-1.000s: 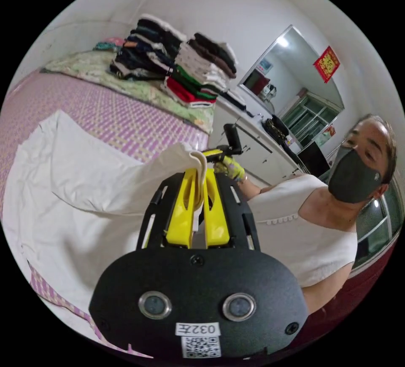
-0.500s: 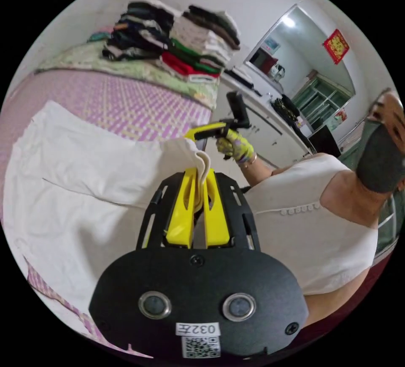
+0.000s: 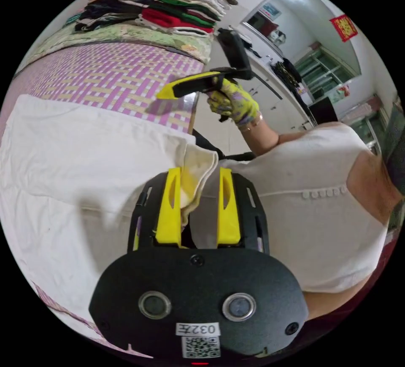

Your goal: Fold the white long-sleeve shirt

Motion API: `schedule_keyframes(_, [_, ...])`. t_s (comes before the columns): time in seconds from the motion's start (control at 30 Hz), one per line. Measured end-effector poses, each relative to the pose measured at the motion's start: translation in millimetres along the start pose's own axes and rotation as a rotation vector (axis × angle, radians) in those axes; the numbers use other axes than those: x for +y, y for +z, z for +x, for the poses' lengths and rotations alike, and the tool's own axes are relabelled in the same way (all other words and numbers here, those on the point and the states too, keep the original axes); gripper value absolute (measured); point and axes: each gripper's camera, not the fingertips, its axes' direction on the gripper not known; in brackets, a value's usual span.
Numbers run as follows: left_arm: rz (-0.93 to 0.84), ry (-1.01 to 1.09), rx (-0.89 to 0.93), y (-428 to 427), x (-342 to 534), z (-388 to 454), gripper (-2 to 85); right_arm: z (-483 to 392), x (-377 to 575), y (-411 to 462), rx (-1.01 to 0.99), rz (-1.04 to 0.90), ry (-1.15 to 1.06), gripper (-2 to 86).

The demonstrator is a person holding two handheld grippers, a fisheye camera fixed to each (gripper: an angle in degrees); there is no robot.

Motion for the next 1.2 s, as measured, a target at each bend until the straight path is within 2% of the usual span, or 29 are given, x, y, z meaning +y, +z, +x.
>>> schedule_keyframes(0.1, [0.085, 0.056, 0.006, -21.7, 25.5, 1.4, 4.6, -5.8, -36.2, 3.5, 0.006, -0.025, -0.038, 1.2])
schedule_keyframes(0.17, [0.253, 0.027, 0.095, -40.1, 48.6, -13.9, 2.5, -6.7, -79.9, 12.9, -0.003, -0.035, -0.055, 2.2])
schedule_keyframes(0.27, [0.363, -0.085, 0.173, -35.6, 60.2, -42.8, 1.6, -3.0, -146.3, 38.8, 0.039, -0.078, -0.063, 3.3])
schedule_keyframes(0.43, [0.365, -0.217, 0.112, -7.8, 63.6, -60.0, 0.4, 16.1, -234.9, 90.4, 0.156, -0.183, -0.012, 4.6])
schedule_keyframes(0.57, [0.336, -0.261, 0.071, 6.6, 71.0, -67.7, -0.5, 33.6, -274.8, 119.3, 0.116, -0.240, 0.055, 5.3])
schedule_keyframes(0.93, [0.392, -0.283, 0.149, 9.3, 99.5, -98.0, -1.6, 16.8, -304.5, 109.1, 0.112, -0.230, 0.038, 5.1])
schedule_keyframes(1.2, [0.405, -0.286, 0.161, 9.2, 115.2, -110.4, -1.4, 1.4, -316.8, 116.6, 0.139, -0.294, 0.008, 3.4])
